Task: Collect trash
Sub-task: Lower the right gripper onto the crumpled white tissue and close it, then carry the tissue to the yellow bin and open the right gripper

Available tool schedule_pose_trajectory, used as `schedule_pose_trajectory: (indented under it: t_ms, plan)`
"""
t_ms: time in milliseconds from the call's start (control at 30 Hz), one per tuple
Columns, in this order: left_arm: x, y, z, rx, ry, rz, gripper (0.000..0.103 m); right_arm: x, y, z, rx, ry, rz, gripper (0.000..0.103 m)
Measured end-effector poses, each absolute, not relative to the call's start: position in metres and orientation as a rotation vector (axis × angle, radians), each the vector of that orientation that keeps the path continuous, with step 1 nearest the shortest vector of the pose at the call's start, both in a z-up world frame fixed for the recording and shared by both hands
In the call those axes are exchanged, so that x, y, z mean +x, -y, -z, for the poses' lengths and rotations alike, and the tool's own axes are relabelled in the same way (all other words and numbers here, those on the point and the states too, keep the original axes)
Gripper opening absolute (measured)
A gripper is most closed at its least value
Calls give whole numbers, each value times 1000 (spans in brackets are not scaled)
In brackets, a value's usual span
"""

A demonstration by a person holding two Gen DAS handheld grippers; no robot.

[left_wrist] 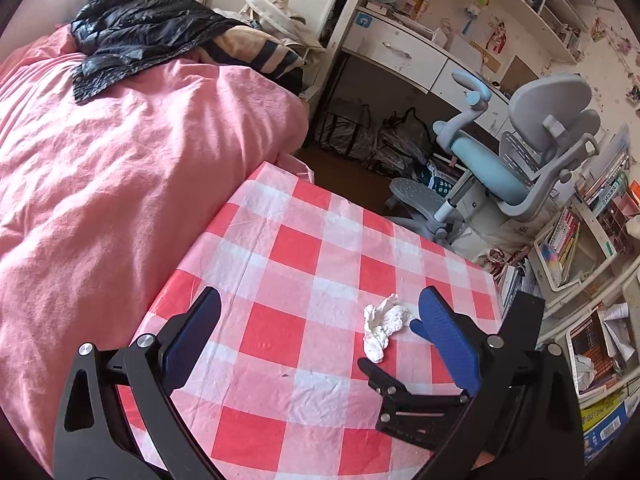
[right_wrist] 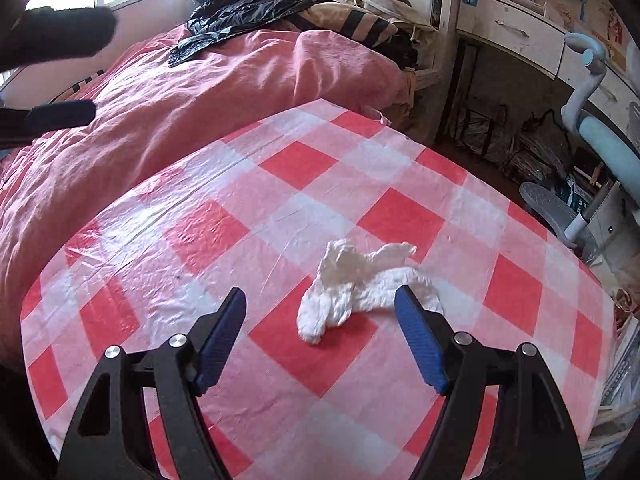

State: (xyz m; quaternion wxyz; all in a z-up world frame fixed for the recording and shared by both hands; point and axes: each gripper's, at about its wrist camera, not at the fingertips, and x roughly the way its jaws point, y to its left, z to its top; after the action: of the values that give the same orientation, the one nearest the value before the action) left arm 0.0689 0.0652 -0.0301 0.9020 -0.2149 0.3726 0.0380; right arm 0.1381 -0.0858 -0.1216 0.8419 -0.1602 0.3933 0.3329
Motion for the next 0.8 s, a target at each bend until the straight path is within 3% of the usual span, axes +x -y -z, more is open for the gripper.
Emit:
schedule_pose_trajectory:
  t_ms: [167,267,333,400,567,800]
  plan:
    - [76,-70,33,-482,-782,-86,96,168,81,134,-335,-892,-714,73]
    - [78,-64,33,-468,-786,-76,96,164,80,140,-349,-888,-730,61]
    - [78,-58,32,-452,-789,-73,96,157,88,137,-323,-886,-730,31]
    - [76,-54,32,-446,-792,-69,96,151,96,136,-302,-896,-728,13]
    - [63,-44,31,-420,-797,-64,96,109,115,128,-316,-898,-732,12]
    - [37,-16,27,-376,-795,-20,96,31,154,69,-307,-789,-689,12]
